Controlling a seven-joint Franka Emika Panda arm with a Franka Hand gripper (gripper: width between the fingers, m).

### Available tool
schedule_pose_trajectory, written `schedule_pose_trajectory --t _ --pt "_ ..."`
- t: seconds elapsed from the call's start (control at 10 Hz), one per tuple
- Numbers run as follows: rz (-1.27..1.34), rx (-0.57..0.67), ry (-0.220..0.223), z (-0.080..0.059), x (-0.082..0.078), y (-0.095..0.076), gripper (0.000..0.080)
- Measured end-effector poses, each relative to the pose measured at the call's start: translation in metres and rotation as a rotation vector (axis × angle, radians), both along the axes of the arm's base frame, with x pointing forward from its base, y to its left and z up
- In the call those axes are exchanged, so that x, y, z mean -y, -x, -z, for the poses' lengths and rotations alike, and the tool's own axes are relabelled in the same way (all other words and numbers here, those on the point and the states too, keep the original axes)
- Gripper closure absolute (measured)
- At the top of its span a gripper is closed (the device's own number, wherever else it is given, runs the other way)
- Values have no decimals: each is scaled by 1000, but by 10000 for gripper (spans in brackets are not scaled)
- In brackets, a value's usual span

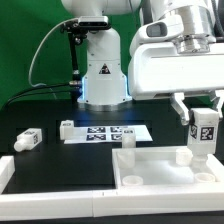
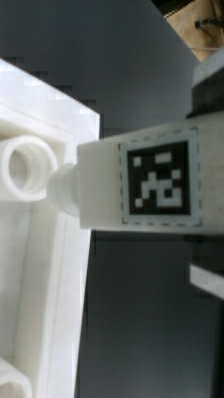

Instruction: Assemble one leg

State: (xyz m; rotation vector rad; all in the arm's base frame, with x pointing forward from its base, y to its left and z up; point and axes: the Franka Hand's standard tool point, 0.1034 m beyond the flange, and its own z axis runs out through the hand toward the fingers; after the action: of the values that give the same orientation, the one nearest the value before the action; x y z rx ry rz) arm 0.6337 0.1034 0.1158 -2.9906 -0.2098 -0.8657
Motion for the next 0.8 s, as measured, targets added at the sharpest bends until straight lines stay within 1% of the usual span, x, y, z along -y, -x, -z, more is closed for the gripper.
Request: schedule_pose_trajectory --t 0.2,0.4,0.6,0.8 --pt "-3 -10 2 7 -2 2 514" --pt "-10 -23 5 18 -6 5 514" --pt "-14 -17 5 19 -9 3 514" --pt "-17 -25 7 25 -11 4 512"
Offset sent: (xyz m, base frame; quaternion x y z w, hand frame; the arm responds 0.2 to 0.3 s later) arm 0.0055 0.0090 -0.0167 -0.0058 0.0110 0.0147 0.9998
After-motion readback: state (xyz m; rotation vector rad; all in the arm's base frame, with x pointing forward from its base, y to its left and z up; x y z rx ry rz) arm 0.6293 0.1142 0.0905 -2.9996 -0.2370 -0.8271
